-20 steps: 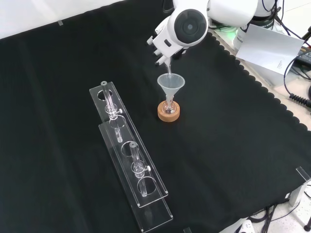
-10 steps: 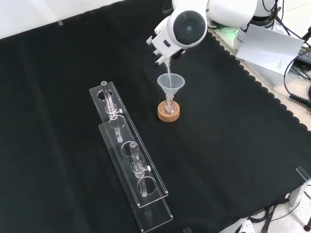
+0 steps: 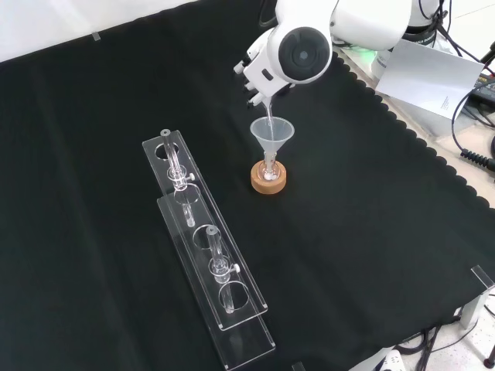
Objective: Pour all the NaCl from the weighing funnel into the round-bottom flask.
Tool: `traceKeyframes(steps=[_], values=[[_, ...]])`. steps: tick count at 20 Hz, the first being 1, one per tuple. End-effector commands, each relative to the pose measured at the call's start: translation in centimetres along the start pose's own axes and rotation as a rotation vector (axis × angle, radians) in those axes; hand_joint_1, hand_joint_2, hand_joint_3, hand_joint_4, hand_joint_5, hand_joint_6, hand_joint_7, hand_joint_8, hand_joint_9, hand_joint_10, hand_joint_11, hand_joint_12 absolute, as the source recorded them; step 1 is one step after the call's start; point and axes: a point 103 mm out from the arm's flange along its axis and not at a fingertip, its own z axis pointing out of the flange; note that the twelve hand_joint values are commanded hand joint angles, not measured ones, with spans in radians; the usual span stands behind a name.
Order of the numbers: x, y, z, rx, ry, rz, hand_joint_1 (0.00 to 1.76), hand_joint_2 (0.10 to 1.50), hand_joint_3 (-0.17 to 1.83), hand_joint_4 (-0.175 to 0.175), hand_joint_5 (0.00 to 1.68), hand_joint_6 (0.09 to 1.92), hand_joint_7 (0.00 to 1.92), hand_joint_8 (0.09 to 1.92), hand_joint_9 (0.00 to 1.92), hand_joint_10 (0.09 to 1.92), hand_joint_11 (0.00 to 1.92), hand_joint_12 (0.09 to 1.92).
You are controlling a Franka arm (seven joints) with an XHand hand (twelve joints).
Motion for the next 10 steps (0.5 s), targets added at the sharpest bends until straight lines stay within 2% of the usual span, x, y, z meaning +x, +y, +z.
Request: traceKeyframes(steps=[1,10], values=[[0.08,0.13,-0.02,0.009,-0.014,0.0,1.09,1.11,-0.17,0.15,1.17,0.74,1.33,0.37,1.47,0.09,1.02,0.9],[0.28,0.22,-0.18,0.031,-0.053,0.004,1.09,1.11,-0.17,0.15,1.17,0.73,1.32,0.37,1.47,0.09,1.02,0.9]])
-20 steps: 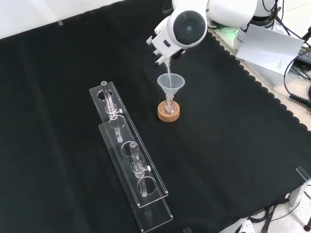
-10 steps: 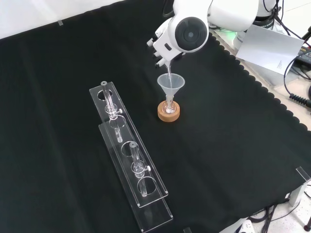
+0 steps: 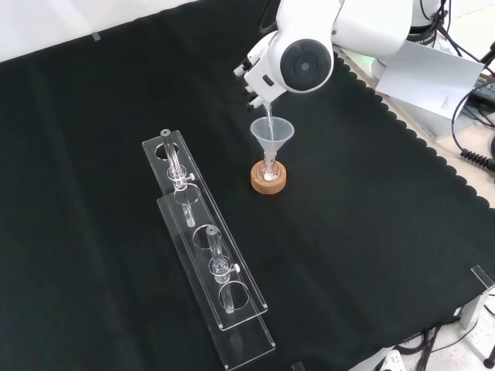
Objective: Pour all the NaCl from the weighing funnel into the round-bottom flask.
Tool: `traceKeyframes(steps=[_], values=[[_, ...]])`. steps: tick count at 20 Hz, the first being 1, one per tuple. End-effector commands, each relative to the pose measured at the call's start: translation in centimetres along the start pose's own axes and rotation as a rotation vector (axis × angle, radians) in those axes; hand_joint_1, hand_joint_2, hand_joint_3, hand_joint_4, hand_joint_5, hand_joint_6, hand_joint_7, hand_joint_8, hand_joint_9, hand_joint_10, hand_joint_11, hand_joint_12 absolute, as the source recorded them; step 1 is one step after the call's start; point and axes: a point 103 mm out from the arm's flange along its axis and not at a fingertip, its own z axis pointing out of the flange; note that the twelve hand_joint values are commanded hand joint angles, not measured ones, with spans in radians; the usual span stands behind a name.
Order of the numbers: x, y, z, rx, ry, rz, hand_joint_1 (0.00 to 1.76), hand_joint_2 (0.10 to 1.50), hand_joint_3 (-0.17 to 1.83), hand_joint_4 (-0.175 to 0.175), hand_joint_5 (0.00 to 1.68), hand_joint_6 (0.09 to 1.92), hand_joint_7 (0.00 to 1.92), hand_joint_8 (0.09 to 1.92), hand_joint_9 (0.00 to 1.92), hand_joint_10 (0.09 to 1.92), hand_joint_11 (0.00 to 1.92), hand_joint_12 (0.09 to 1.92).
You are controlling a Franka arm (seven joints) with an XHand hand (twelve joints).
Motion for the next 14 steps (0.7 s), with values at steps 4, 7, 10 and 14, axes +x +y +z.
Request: traceKeyframes(steps=[4,7,10,14], values=[[0.04,-0.01,-0.23,0.025,-0.032,0.012,1.09,1.11,-0.17,0.15,1.17,0.73,1.32,0.37,1.47,0.09,1.02,0.91],[-0.05,0.01,-0.36,0.039,-0.035,0.012,1.09,1.11,-0.17,0.15,1.17,0.73,1.32,0.37,1.47,0.09,1.02,0.91],[-0.06,0.02,-0.43,0.042,-0.039,0.014,1.09,1.11,-0.17,0.15,1.17,0.73,1.32,0.37,1.46,0.09,1.02,0.91],[0.03,0.1,-0.63,0.049,-0.048,0.016,1.09,1.11,-0.17,0.15,1.17,0.73,1.32,0.37,1.46,0.09,1.02,0.9]])
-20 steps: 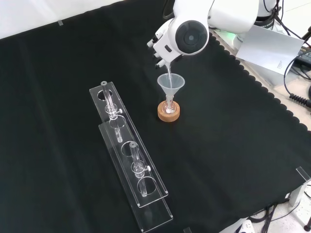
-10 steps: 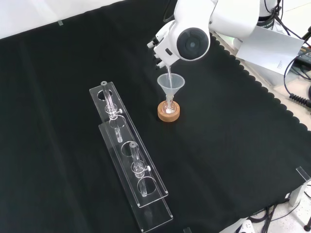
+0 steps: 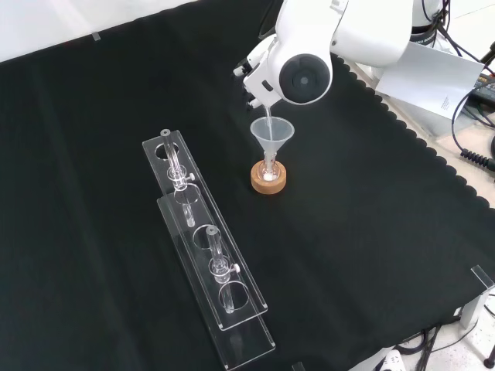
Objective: Pour all the NaCl from the weighing funnel into the round-bottom flask.
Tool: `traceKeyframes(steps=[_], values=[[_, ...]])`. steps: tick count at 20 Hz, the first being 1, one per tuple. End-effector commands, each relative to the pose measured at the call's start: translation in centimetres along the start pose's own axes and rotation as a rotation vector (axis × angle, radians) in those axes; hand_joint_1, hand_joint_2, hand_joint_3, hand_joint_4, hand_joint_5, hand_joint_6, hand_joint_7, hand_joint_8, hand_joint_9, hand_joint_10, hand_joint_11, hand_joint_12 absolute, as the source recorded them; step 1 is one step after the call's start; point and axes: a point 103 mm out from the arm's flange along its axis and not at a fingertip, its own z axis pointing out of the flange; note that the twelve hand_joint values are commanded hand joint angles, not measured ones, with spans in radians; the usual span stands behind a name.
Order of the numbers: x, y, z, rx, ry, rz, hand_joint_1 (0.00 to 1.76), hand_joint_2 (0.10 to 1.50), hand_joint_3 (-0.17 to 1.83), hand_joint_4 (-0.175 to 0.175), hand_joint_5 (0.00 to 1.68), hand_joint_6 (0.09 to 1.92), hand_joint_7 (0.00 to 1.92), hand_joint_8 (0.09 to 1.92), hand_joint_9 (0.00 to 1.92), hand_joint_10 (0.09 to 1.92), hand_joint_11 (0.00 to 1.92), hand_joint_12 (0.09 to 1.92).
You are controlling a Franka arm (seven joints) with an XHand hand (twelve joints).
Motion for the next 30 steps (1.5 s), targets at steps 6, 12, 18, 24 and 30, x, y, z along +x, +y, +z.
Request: traceKeyframes(steps=[6,12,18,24,30], values=[[0.0,0.0,-0.7,0.013,-0.015,0.009,1.09,1.11,-0.17,0.151,1.17,0.73,1.32,0.37,1.46,0.09,1.01,0.91],[0.0,-0.1,-1.1,0.009,-0.022,0.013,1.09,1.11,-0.17,0.152,1.17,0.74,1.32,0.37,1.46,0.09,1.01,0.91],[0.1,-0.1,-1.6,0.021,-0.046,0.013,1.09,1.11,-0.17,0.153,1.17,0.74,1.32,0.37,1.46,0.09,1.01,0.91],[0.4,-0.1,-2.0,0.052,-0.078,0.011,1.09,1.11,-0.17,0.154,1.17,0.74,1.32,0.37,1.46,0.09,1.01,0.91],[0.4,-0.3,-2.3,0.053,-0.094,0.01,1.09,1.11,-0.17,0.156,1.17,0.74,1.32,0.37,1.46,0.09,1.01,0.91]])
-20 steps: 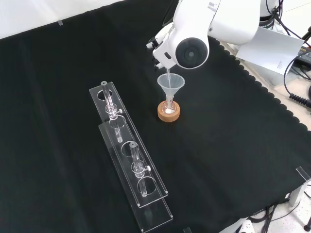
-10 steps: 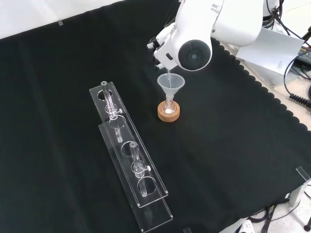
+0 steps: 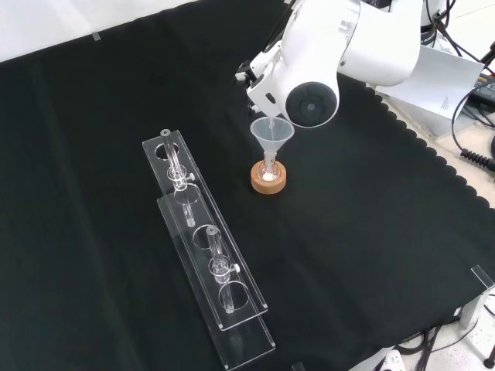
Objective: Pour all the NaCl from the weighing funnel into the round-bottom flask.
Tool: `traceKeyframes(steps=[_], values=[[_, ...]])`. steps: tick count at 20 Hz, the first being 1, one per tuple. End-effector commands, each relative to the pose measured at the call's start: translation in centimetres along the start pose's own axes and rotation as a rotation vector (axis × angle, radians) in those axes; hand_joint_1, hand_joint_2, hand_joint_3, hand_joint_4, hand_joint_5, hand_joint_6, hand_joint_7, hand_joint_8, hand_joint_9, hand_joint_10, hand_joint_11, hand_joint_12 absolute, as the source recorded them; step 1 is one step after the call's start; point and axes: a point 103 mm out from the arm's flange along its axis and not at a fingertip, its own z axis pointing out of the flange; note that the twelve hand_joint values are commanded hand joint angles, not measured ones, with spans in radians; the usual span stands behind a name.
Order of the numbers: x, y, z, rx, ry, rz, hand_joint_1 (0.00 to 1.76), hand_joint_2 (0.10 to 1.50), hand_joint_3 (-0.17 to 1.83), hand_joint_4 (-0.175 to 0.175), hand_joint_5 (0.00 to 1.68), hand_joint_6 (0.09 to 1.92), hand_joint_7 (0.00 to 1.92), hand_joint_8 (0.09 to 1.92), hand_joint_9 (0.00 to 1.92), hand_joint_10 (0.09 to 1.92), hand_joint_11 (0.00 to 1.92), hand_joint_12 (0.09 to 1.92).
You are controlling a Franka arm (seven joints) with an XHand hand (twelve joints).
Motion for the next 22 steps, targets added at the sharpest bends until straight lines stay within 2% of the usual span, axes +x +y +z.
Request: traceKeyframes(steps=[1,22], values=[[-0.1,-0.3,-0.2,0.002,-0.011,0.004,1.09,1.11,-0.17,0.156,1.17,0.74,1.32,0.37,1.46,0.09,1.01,0.91],[0.0,-1.3,-1.5,0.063,-0.135,0.057,1.09,1.11,-0.17,0.162,1.17,0.74,1.32,0.37,1.46,0.09,1.01,0.91]])
